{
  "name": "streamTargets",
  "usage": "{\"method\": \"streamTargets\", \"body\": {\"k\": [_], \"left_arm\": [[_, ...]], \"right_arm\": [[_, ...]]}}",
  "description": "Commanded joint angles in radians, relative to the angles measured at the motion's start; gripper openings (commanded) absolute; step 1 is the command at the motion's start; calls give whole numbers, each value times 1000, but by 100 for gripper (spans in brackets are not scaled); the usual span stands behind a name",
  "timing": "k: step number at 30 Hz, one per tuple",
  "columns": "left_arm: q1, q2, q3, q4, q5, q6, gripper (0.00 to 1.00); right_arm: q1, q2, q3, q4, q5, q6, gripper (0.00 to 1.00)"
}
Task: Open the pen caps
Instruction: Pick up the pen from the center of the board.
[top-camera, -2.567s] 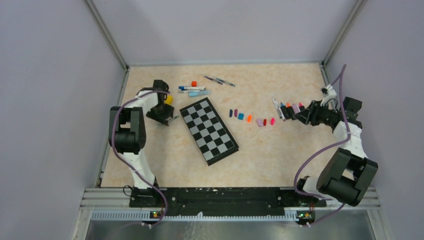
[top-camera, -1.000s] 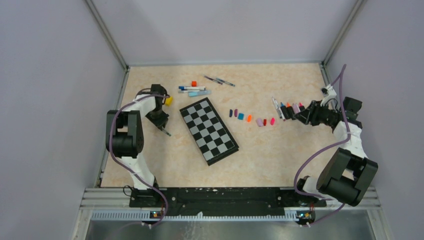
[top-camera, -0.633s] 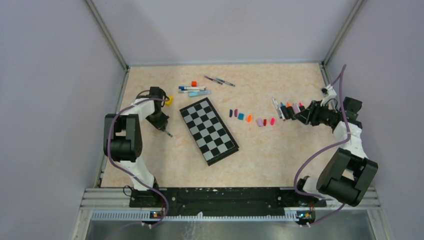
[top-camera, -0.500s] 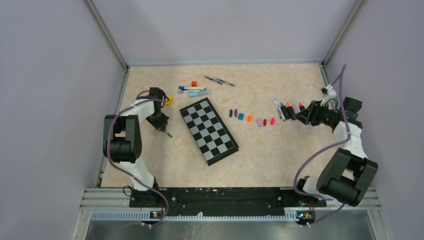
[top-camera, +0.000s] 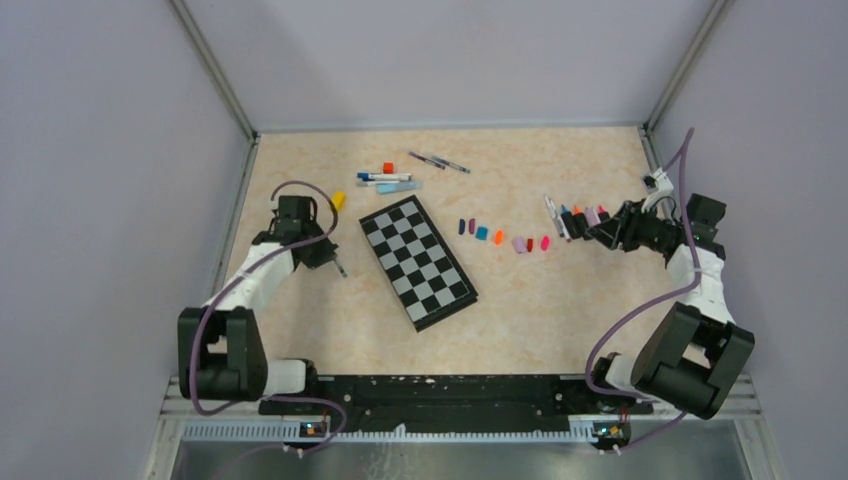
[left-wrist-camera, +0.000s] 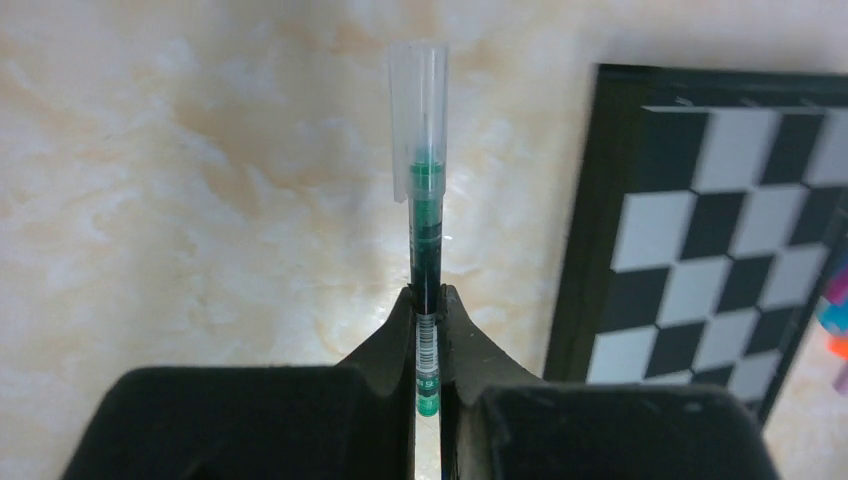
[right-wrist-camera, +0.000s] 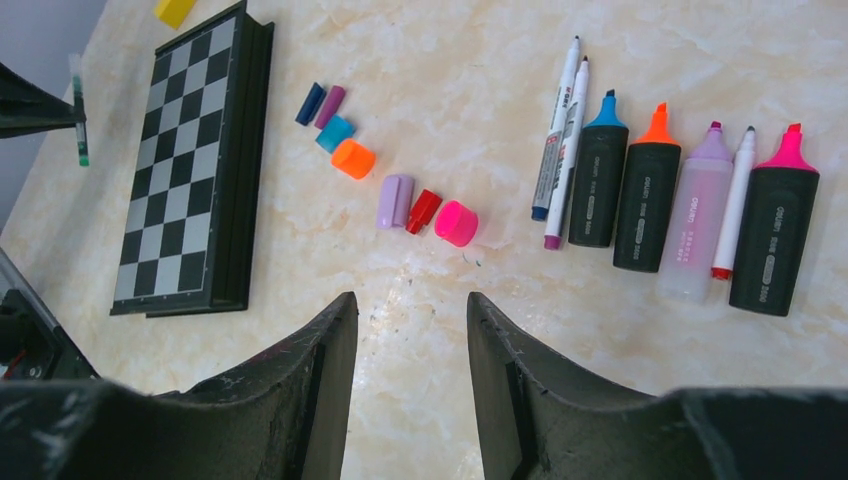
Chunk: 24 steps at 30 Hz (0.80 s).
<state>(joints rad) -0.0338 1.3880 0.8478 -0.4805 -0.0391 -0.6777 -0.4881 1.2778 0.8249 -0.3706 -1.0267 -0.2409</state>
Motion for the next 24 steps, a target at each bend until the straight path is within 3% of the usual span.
{"method": "streamTargets", "body": {"k": [1, 6, 10, 17, 20, 24], "left_arm": [[0, -162, -100, 222, 231, 146, 0], [0, -328, -206, 441, 592, 226, 0], [-34, -396, -261, 643, 782, 225, 0], [-316, -334, -269, 900, 802, 246, 0], [-426, -236, -233, 997, 805, 225, 0], [-553, -122, -169, 1084, 759, 227, 0]], "right_arm": [[-10, -47, 26, -12, -71, -49, 43], [-9, -51, 19, -65, -165, -142, 43], [19, -42, 52, -229, -241, -353, 43], [191, 10, 220, -855, -239, -1178, 44], [221, 28, 256, -1117, -266, -1646, 58], [272, 32, 328, -1133, -340, -1615, 64]]}}
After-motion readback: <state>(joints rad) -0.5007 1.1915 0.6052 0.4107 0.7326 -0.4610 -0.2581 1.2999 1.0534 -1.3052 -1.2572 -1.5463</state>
